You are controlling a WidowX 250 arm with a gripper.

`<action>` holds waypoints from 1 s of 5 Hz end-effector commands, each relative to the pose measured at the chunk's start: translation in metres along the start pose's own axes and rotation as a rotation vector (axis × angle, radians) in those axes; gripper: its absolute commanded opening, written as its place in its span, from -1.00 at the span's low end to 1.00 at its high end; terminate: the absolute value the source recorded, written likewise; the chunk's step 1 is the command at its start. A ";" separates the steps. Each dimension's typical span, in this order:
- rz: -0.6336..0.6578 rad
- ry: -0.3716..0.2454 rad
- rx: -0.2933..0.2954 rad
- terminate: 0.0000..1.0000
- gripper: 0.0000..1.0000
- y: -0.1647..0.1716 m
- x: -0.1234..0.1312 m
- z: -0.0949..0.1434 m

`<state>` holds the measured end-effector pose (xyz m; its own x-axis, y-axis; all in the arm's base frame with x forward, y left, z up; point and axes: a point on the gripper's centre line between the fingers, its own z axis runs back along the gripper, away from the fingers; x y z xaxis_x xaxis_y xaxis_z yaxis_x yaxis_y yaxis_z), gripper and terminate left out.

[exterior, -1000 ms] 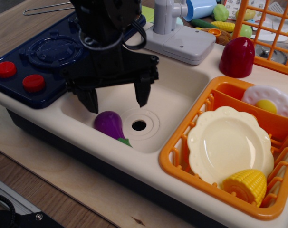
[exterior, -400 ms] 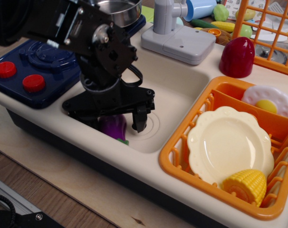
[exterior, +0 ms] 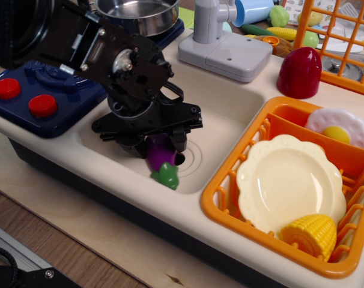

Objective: Put eggplant into pan

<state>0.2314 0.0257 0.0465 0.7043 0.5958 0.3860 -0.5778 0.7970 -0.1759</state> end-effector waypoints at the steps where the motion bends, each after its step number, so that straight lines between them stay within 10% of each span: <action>1: -0.004 0.073 0.086 -1.00 -1.00 0.000 -0.003 0.015; 5: -0.023 0.059 0.231 -1.00 -1.00 0.015 0.056 0.113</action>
<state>0.2169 0.0738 0.1639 0.7740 0.5353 0.3382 -0.5860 0.8079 0.0623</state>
